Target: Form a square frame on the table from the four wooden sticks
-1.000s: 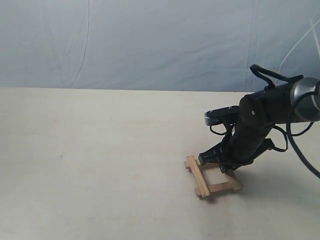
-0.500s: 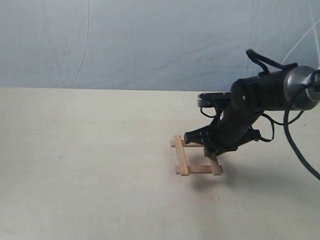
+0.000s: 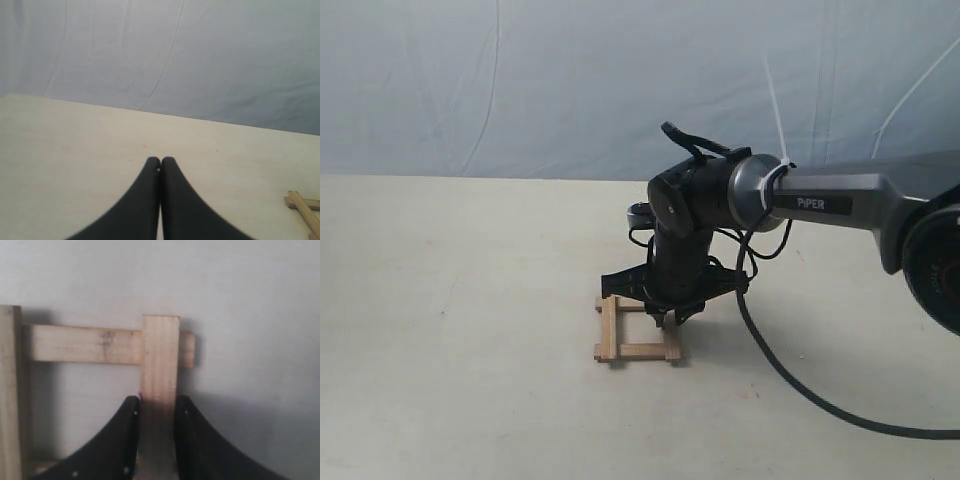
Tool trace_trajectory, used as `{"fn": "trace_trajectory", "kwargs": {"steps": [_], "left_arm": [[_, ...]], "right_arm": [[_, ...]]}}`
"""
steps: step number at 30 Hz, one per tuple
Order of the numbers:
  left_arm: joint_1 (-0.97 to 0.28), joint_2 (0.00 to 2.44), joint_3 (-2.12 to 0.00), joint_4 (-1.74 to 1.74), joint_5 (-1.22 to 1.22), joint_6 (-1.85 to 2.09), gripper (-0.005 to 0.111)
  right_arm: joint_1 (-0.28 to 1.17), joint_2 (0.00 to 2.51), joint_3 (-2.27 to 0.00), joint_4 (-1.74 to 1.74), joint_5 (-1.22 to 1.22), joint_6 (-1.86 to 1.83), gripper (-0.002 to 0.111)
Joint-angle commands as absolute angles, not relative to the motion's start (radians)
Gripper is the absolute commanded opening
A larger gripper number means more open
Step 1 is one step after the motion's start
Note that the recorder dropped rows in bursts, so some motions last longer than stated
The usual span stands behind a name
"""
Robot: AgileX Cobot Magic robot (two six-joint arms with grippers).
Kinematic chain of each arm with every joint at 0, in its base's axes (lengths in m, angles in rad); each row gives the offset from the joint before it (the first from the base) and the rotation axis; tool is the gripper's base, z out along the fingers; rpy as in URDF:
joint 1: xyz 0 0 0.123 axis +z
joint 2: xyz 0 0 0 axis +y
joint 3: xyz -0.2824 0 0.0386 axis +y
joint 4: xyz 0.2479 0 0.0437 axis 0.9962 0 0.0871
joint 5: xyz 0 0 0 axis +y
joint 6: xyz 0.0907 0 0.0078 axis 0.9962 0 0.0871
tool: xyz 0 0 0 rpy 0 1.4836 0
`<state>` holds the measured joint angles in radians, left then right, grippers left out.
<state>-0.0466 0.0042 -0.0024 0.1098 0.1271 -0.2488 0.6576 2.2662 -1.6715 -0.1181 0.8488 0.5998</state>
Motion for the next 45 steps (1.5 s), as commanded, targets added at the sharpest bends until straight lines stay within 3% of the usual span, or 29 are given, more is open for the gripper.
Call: {"fn": "trace_trajectory", "kwargs": {"steps": [1,7,13,16,21,23,25,26,32,45], "left_arm": [[-0.044,0.000,0.000,0.111,0.128,-0.250,0.000],[-0.044,0.000,0.000,0.111,0.128,-0.250,0.000],[-0.044,0.000,0.000,0.111,0.128,-0.250,0.000],[-0.044,0.000,0.000,0.111,0.128,-0.250,0.000],[-0.044,0.000,0.000,0.111,0.128,-0.250,0.000],[-0.044,0.000,0.000,0.111,0.128,-0.250,0.000],[-0.044,0.000,0.000,0.111,0.128,-0.250,0.000],[-0.044,0.000,0.000,0.111,0.128,-0.250,0.000],[-0.044,0.000,0.000,0.111,0.128,-0.250,0.000],[-0.044,0.000,0.000,0.111,0.128,-0.250,0.000]], "right_arm": [[0.659,2.267,-1.682,-0.154,0.845,0.631,-0.001],[0.659,2.267,-1.682,-0.152,0.861,0.631,0.002],[0.659,2.262,-1.682,-0.134,0.857,0.631,0.046],[0.659,2.238,-1.682,-0.132,0.860,0.628,0.053],[0.649,2.173,-1.682,-0.134,0.867,0.598,0.051],[0.637,2.145,-1.682,-0.134,0.888,0.546,0.033],[0.613,2.123,-1.682,-0.130,0.934,0.492,0.004],[0.602,2.116,-1.676,-0.130,0.953,0.475,0.000],[0.479,2.036,-1.537,-0.075,0.984,0.271,-0.001],[0.076,1.669,-0.942,0.075,0.601,0.022,-0.001]]}}
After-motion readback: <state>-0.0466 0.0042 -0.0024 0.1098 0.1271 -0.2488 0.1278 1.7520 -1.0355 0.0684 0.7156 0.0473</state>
